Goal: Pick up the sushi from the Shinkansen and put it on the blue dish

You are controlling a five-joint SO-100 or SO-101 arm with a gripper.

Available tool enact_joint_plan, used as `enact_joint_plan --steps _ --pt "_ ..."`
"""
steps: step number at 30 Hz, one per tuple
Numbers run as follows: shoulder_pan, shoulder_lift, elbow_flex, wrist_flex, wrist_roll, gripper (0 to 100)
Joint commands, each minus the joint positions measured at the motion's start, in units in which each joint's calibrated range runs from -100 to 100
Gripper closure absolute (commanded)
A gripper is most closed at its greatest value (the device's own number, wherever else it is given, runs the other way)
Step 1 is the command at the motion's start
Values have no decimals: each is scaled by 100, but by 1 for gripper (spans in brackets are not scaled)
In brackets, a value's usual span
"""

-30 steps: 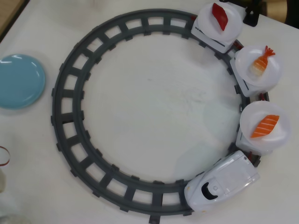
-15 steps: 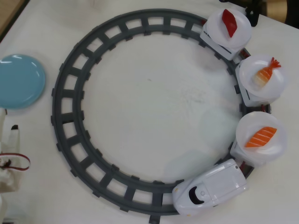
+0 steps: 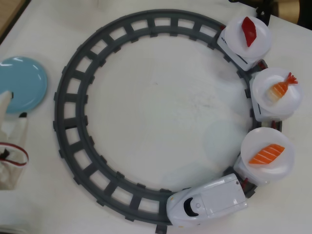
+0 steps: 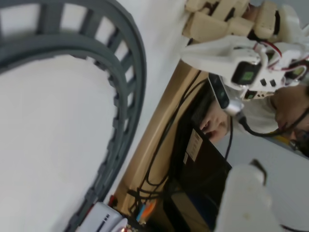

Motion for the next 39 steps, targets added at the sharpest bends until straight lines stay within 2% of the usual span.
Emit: enact_joint_plan --steps 1,5,11,20,25,39 --pt "173 1125 -1513 208 37 80" --pt "437 2352 -2802 887 309 80" --pt "1335 3904 -4498 1779 612 80" --pt "2444 5040 -6698 3265 1094 80" --pt "2955 5148 -6878 3757 1465 80" --pt "4504 5173 -6833 3766 2108 80"
